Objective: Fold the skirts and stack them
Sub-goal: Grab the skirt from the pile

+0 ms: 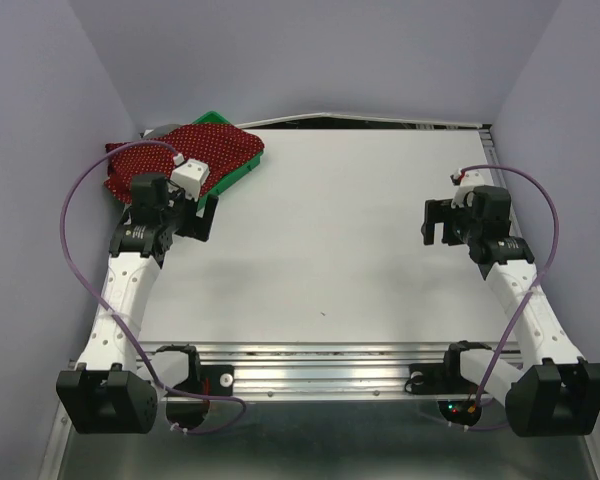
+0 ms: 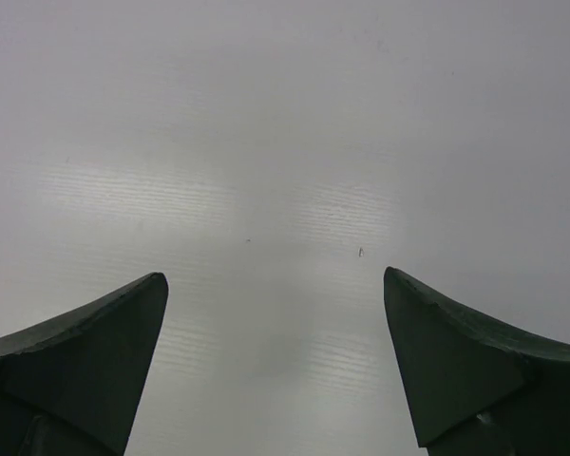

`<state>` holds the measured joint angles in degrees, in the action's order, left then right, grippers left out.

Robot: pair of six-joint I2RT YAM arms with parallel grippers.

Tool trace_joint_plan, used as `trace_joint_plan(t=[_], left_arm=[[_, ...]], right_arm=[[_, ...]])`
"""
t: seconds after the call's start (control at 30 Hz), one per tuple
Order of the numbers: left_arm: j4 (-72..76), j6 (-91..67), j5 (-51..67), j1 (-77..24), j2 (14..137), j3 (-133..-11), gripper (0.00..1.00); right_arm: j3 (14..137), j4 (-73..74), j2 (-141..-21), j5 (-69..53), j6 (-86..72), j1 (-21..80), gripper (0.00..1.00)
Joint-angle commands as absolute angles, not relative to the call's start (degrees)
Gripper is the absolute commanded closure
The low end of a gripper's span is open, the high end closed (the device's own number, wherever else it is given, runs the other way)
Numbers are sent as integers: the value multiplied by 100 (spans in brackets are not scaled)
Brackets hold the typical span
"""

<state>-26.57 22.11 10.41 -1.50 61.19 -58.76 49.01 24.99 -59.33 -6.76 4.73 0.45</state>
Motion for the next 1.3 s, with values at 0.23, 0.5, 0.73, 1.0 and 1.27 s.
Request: trace_joint_plan(t=[0.23, 0.5, 0.73, 1.0, 1.27], left_arm=[[-3233, 2680, 940, -141, 7206, -7696, 1], [-3981, 2865, 808, 193, 9121, -9982, 5], [-4236, 2997, 835, 439, 10528, -11398, 14], [-3815, 2778, 958, 448, 11838, -12277, 24], [-3499, 2601, 616, 413, 12629, -12762, 30]], right_arm=[[5273, 2540, -6108, -896, 536, 70, 0], [5458, 2698, -6363, -1195, 545, 70, 0], [5651, 2777, -6653, -1292, 580, 70, 0], [5713, 2777, -6847, -1292, 615, 70, 0], [5748, 2769, -6969, -1274, 624, 70, 0]])
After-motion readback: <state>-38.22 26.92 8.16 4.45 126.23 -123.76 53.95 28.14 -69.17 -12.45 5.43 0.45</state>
